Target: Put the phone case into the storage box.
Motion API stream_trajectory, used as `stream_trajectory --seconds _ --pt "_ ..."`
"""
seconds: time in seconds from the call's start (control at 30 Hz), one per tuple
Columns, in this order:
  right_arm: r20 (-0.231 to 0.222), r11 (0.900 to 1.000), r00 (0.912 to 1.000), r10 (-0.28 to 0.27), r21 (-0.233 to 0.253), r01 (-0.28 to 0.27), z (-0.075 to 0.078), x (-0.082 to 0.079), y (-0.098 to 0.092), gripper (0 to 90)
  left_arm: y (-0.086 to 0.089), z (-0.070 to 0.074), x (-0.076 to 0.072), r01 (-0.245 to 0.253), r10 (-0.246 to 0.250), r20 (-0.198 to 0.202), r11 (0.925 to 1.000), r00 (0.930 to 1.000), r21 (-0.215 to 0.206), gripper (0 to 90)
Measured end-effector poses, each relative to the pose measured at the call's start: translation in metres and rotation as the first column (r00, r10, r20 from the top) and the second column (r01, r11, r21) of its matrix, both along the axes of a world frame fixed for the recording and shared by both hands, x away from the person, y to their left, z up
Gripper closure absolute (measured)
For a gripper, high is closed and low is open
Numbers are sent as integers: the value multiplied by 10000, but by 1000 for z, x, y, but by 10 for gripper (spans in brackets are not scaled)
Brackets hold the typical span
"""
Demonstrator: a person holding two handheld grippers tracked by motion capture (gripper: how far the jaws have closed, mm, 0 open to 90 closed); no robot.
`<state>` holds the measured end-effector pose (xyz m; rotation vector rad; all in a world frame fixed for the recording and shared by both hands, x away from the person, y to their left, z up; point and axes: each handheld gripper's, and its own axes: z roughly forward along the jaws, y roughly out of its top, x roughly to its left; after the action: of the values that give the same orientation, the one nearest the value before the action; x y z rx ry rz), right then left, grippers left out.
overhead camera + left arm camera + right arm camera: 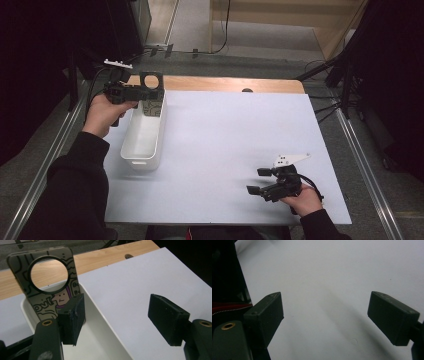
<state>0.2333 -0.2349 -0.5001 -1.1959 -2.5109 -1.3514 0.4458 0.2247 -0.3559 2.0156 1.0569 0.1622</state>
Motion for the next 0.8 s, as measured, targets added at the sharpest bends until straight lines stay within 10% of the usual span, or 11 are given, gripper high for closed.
stream_trajectory --seconds 0.8 --pt "6 10000 10000 54 -52 -54 0 0 0 122 -40 -11 -31 1469 -1468 -94 9891 9891 137 296"
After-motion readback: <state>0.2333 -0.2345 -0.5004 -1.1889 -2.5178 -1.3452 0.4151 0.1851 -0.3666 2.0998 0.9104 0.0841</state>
